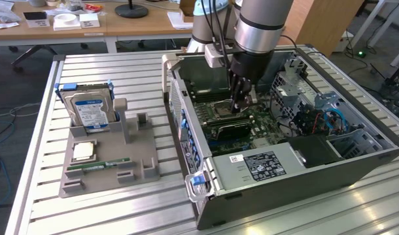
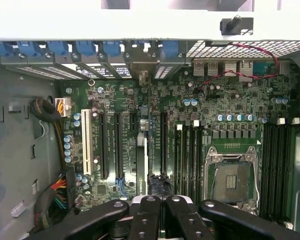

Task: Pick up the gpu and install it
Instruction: 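Press down on the gpu until it lock into place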

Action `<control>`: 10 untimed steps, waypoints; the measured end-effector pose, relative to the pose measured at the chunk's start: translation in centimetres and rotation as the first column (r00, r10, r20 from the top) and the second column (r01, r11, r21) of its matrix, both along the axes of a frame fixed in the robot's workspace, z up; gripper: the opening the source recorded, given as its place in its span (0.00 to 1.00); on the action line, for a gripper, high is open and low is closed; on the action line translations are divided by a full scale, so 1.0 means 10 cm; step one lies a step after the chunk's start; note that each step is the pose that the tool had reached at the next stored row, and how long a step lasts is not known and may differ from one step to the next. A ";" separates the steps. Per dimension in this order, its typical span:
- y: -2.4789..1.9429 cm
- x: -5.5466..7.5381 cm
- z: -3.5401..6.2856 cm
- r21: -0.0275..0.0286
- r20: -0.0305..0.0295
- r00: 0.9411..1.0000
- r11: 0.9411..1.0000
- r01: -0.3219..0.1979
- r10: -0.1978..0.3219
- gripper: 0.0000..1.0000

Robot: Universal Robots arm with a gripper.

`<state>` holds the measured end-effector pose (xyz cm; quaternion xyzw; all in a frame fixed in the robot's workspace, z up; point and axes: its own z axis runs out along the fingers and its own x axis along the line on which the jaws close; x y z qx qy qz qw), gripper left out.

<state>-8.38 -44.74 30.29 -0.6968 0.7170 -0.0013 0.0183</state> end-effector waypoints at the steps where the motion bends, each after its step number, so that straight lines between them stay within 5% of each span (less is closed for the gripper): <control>1: 0.003 0.00 -0.004 0.000 0.000 1.000 1.000 0.000 0.000 0.11; 10: -0.004 -0.02 -0.072 0.000 0.000 1.000 1.000 0.000 0.000 0.11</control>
